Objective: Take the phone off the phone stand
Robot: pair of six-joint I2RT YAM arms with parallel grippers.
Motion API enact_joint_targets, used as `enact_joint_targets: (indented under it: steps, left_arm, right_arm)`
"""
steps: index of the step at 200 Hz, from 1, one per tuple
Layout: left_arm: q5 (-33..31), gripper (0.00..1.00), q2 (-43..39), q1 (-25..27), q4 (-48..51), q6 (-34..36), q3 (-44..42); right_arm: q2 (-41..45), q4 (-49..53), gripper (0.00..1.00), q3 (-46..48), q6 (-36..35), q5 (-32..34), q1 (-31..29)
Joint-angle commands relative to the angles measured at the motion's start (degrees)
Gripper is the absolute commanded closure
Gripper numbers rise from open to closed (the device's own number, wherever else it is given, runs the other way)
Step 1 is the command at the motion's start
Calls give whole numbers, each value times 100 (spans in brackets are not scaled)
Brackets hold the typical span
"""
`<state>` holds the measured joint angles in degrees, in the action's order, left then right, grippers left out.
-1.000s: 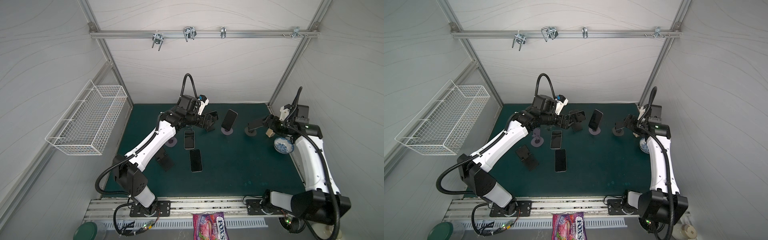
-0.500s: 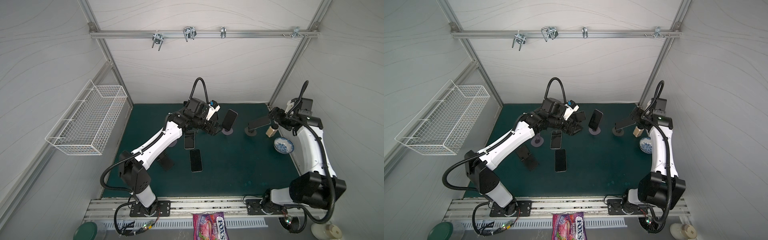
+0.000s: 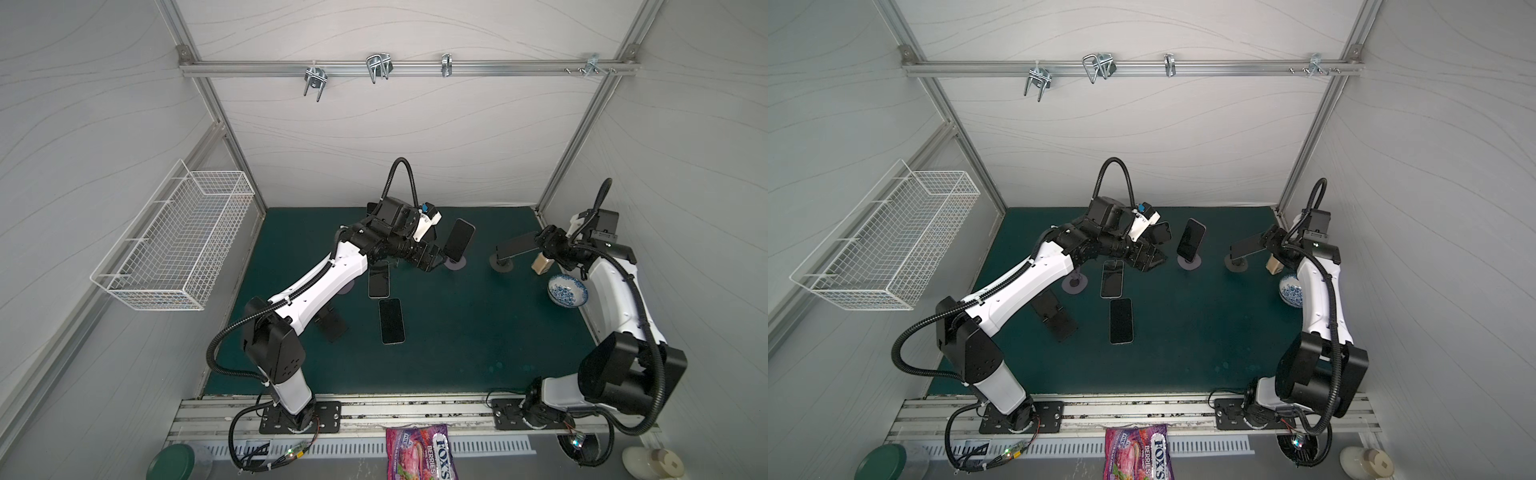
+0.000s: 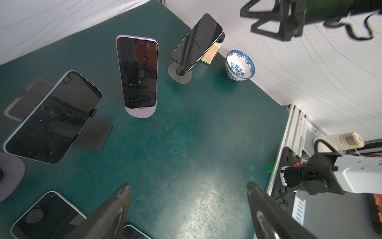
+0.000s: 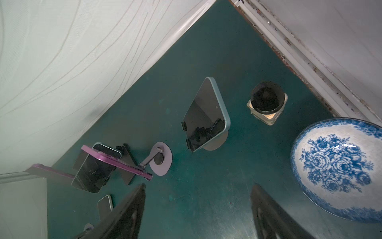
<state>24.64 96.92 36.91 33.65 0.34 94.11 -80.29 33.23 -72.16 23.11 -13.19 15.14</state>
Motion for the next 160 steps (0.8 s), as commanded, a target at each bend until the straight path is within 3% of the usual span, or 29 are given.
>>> enact_joint_targets:
  steps: [1, 41, 101, 160]
  left_arm:
    - [138, 12, 149, 140, -300, -81, 133]
    - [135, 13, 352, 281, -418, -316, 180]
    - [146, 14, 532, 308, -414, -325, 180]
    - [154, 14, 550, 308, -394, -316, 59]
  right_arm:
    - [88, -394, 26, 245, 31, -220, 59]
    - [-8, -778, 38, 725, 17, -777, 104]
    - [38, -1872, 42, 1678, 380, -1036, 16]
    - [-222, -1958, 43, 1637, 416, -174, -485]
